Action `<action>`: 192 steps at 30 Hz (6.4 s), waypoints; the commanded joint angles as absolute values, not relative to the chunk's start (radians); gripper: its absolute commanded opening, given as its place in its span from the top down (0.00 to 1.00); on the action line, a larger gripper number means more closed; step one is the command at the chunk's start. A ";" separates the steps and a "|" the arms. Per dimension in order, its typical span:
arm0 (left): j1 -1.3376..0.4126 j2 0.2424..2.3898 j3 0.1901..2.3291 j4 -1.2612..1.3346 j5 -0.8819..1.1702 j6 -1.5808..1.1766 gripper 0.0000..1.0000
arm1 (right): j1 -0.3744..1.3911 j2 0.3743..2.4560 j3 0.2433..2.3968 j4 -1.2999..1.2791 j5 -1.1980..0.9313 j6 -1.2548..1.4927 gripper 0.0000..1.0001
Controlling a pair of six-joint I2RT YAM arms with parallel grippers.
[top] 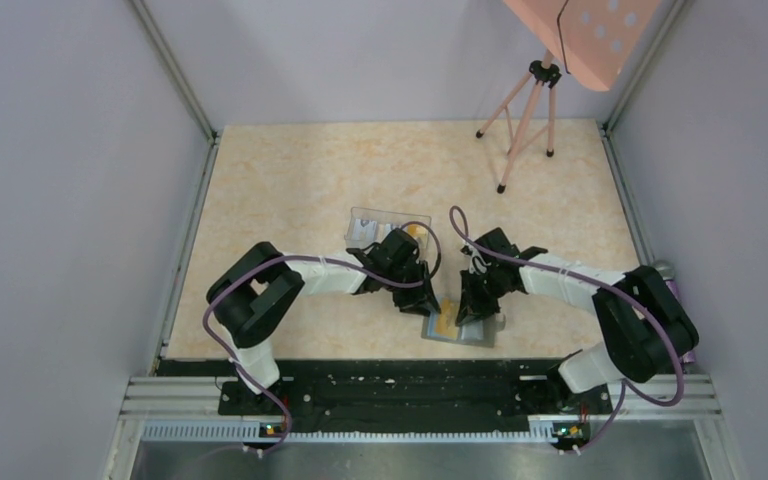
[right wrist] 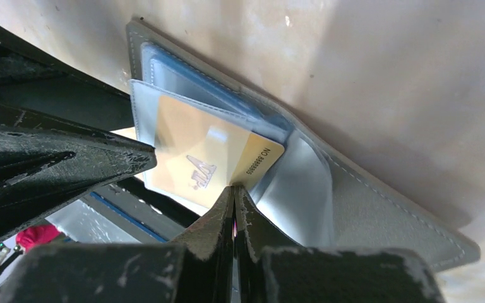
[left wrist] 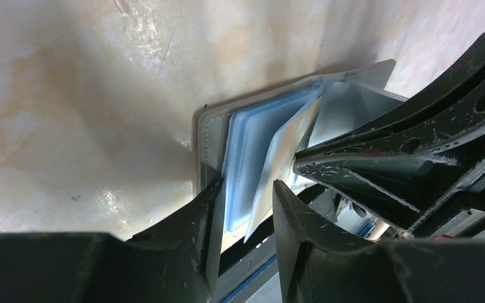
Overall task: Put the credit cards into the card holder
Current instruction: Insert the credit card into the card holder, then turn over the card slot in the card holder.
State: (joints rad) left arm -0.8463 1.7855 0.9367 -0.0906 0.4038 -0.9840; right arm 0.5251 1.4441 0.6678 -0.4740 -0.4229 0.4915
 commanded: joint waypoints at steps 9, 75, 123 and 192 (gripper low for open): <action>-0.886 1.810 1.060 -0.170 0.384 -0.921 0.64 | 0.523 1.495 0.651 -0.396 -0.436 0.486 1.00; -0.933 1.787 1.172 -0.365 0.232 -0.853 0.60 | 0.523 1.503 0.690 -0.443 -0.385 0.460 1.00; -0.963 1.910 1.293 -0.528 0.178 -0.804 0.63 | 0.524 1.539 0.700 -0.418 -0.437 0.458 1.00; -0.912 1.975 1.543 -0.897 0.096 -0.761 0.88 | 0.440 1.328 0.699 -0.366 -0.546 0.542 1.00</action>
